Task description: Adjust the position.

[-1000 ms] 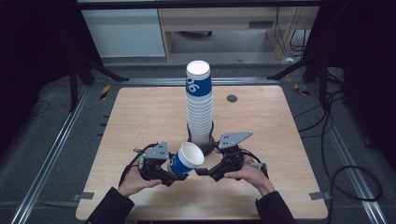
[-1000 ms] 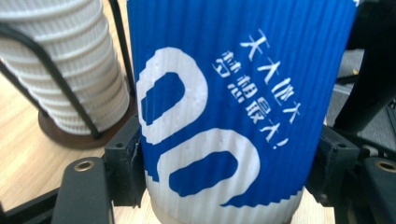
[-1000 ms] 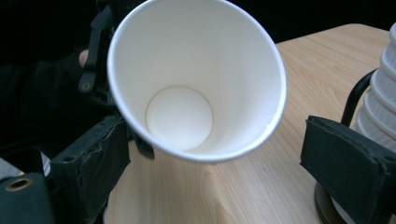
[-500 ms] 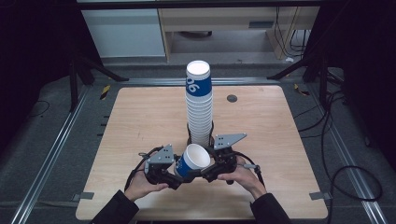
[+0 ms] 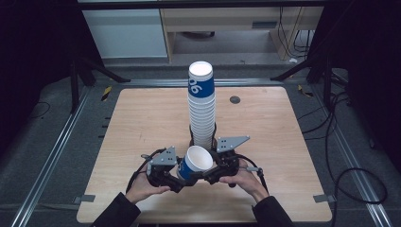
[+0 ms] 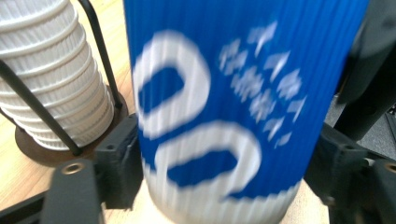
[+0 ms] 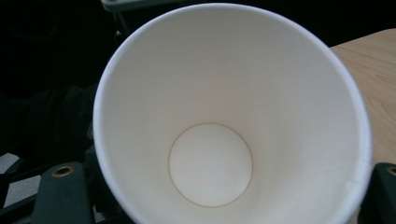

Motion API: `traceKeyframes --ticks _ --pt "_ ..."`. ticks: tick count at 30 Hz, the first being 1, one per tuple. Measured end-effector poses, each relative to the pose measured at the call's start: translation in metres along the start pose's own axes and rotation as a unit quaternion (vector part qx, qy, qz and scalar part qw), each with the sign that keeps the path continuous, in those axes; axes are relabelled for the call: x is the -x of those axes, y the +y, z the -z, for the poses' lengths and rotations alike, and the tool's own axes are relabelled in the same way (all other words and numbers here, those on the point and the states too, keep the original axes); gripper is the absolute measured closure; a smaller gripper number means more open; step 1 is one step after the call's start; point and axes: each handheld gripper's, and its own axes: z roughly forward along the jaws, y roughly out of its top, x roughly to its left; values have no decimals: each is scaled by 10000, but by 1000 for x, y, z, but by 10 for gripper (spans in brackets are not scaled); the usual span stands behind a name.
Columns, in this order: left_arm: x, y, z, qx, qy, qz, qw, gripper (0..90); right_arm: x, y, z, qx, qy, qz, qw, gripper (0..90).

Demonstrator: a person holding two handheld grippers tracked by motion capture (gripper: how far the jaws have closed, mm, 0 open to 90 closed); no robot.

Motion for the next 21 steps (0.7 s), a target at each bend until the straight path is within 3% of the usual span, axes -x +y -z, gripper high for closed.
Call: traceKeyframes --ticks 7,15,21 --pt "-7 -7 2 -105 76 122 9998 198 3 6 20 204 -287 74 9994 219" --pt "-22 -15 14 -92 404 343 9986 185 6 8 46 272 -839 170 9960 217" --pt "-32 -18 24 43 756 587 9954 179 9 7 65 301 -1255 112 9916 217"
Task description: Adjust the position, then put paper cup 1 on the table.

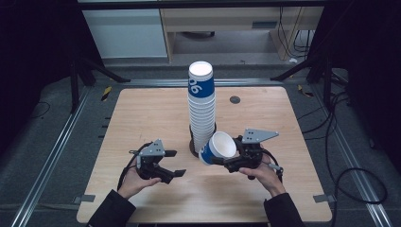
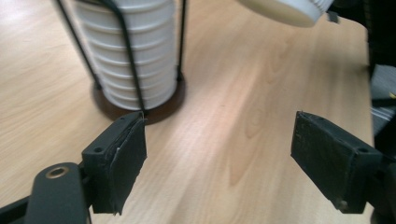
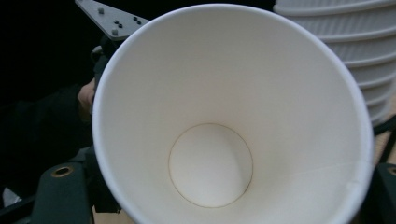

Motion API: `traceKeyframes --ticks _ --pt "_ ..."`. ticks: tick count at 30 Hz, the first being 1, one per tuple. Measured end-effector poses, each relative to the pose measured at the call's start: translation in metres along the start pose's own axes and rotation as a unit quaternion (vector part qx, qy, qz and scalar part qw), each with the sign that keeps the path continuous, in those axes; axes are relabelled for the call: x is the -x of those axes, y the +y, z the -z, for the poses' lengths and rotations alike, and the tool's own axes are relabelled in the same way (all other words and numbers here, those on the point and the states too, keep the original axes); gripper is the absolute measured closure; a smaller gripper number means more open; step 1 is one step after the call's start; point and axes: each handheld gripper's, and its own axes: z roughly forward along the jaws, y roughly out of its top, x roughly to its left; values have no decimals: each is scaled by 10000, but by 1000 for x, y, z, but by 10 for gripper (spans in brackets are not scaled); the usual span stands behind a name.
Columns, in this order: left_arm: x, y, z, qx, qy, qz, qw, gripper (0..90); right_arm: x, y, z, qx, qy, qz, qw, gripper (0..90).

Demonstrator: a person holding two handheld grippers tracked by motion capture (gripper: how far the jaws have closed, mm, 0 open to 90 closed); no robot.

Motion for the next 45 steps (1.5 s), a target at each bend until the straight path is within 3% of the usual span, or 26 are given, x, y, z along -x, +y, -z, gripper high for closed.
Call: traceKeyframes --ticks 9,15,17,25,29,34,42,45 --pt "-13 -3 10 115 379 335 9987 185 9 0 18 57 -507 -36 9987 218" --pt "-16 -5 11 140 445 417 9980 184 16 2 30 153 -1034 -47 9945 219" --pt "-17 -5 13 164 502 442 9976 184 17 2 31 147 -1089 -73 9939 218" --pt "-24 -8 15 162 608 588 9963 186 25 3 40 74 -1632 -59 9865 218" --pt "-26 -9 17 159 685 605 9957 187 30 4 42 -39 -2022 -78 9793 218" --pt "-28 -11 18 153 752 649 9949 189 38 9 44 -264 -2568 -58 9661 217" --pt "-35 -13 24 205 882 745 9931 189 56 17 48 -300 -2895 -189 9565 216" --pt "-37 -15 26 200 931 768 9925 189 66 20 46 -444 -3098 -252 9494 217"
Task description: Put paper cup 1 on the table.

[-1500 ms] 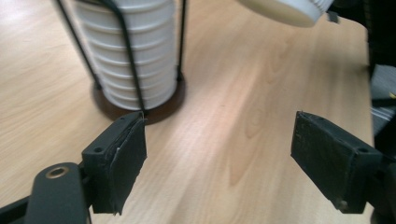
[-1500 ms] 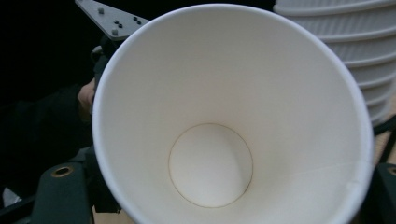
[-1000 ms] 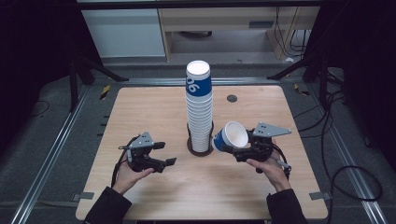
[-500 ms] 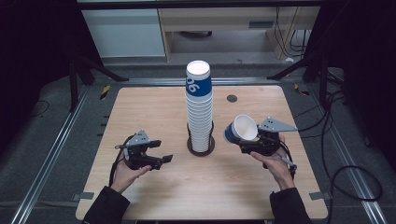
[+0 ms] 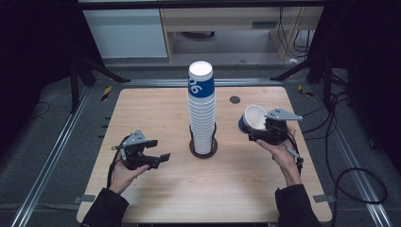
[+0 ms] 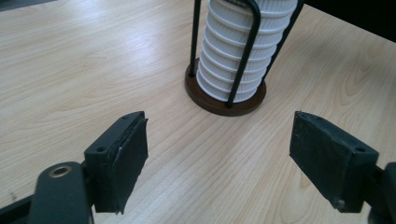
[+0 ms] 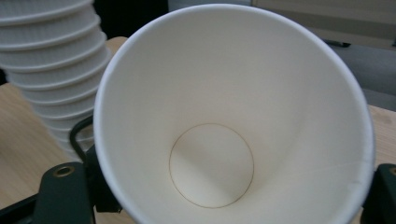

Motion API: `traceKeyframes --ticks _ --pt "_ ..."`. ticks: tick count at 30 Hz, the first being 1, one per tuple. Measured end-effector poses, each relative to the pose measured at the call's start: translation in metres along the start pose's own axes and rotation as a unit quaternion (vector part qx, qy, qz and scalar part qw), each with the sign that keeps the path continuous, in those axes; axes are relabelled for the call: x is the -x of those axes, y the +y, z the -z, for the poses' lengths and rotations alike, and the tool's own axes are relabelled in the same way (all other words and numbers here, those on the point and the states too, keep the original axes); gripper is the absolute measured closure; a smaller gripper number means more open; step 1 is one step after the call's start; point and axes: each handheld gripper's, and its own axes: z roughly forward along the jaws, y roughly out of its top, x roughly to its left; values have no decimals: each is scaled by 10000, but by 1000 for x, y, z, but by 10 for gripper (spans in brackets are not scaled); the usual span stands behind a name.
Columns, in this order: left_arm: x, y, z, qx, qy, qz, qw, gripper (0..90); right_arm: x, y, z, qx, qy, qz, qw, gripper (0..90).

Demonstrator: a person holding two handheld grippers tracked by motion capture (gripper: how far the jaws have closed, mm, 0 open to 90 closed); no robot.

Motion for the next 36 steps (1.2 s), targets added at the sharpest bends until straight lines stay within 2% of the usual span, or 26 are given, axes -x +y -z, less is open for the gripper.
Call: traceKeyframes --ticks 6,9,13,15,18,24,31,36 --pt "-3 1 4 90 77 20 9999 191 15 0 -14 -312 -402 -167 9986 216" --pt "-2 1 5 95 118 -17 9999 192 18 -2 -17 -353 -437 -231 9982 216" --pt "-1 2 5 90 163 -61 9998 191 23 -9 -22 -543 -461 -265 9971 215" --pt "0 2 5 90 169 -84 9998 191 24 -12 -24 -687 -532 -228 9960 214" --pt "0 3 5 102 178 -81 9998 192 29 -17 -27 -901 -635 -336 9933 215" --pt "1 2 4 82 180 -108 9997 191 33 -26 -33 -1147 -697 -287 9905 216" --pt "1 3 5 90 174 -129 9997 192 39 -40 -40 -1357 -734 -405 9872 215" --pt "1 2 4 53 161 -129 9998 191 42 -46 -45 -1526 -664 -440 9851 211"
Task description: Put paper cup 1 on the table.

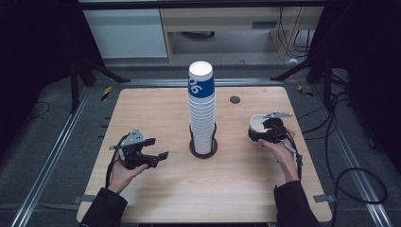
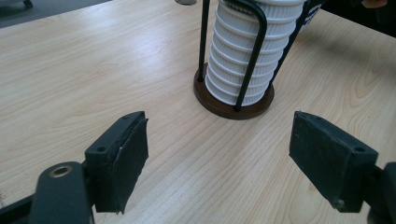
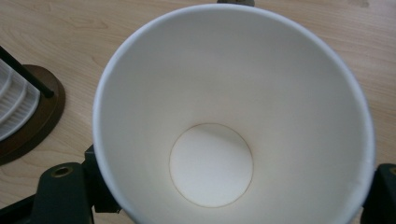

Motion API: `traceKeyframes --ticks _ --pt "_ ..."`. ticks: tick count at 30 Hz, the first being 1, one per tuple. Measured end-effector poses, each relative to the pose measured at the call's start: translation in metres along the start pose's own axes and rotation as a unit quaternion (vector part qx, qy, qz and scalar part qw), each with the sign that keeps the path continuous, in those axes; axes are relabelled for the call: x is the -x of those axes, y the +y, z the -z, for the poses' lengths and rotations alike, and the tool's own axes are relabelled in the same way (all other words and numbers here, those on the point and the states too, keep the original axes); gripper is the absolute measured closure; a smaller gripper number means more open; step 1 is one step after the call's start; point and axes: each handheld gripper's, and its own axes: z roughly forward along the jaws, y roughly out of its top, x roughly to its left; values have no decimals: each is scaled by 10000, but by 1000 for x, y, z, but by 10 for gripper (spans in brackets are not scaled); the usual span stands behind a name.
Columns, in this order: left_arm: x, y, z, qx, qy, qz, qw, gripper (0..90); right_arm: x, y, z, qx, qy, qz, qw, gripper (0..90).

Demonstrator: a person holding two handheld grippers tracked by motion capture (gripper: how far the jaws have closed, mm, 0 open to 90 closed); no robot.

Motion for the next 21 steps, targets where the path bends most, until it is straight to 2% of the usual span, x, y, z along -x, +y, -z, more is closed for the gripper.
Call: traceKeyframes --ticks 5,8,16,21 --pt "0 0 0 -3 -9 -2 10000 191 -1 -2 -5 -116 50 -10 9999 210" --pt "0 0 0 17 -22 0 10000 190 -2 -4 -9 -238 41 91 9997 209" --pt "1 0 -1 4 -29 -6 10000 190 -4 -6 -14 -303 38 139 9994 199" --pt "1 0 -1 -22 -40 -26 10000 188 -4 -7 -18 -420 106 160 9989 110"
